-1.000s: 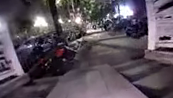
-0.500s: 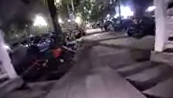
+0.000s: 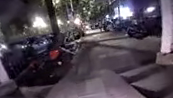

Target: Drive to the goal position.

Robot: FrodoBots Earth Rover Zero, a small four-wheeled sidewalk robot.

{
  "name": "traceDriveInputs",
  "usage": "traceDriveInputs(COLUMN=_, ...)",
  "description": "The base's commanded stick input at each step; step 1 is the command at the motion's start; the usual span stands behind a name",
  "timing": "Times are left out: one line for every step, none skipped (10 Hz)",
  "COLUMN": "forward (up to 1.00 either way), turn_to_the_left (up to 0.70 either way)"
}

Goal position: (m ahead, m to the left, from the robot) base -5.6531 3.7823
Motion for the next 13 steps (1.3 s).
traceDriveInputs(forward=0.45, turn_to_the_left=0.0)
traceDriveInputs(forward=0.45, turn_to_the_left=0.0)
traceDriveInputs(forward=0.45, turn_to_the_left=0.0)
traceDriveInputs(forward=0.45, turn_to_the_left=0.0)
traceDriveInputs(forward=0.45, turn_to_the_left=0.0)
traceDriveInputs(forward=0.45, turn_to_the_left=0.0)
traceDriveInputs(forward=0.45, turn_to_the_left=0.0)
traceDriveInputs(forward=0.45, turn_to_the_left=0.0)
traceDriveInputs(forward=0.45, turn_to_the_left=0.0)
traceDriveInputs(forward=0.45, turn_to_the_left=0.0)
traceDriveInputs(forward=0.45, turn_to_the_left=-0.12)
traceDriveInputs(forward=0.45, turn_to_the_left=-0.27)
traceDriveInputs(forward=0.45, turn_to_the_left=-0.27)
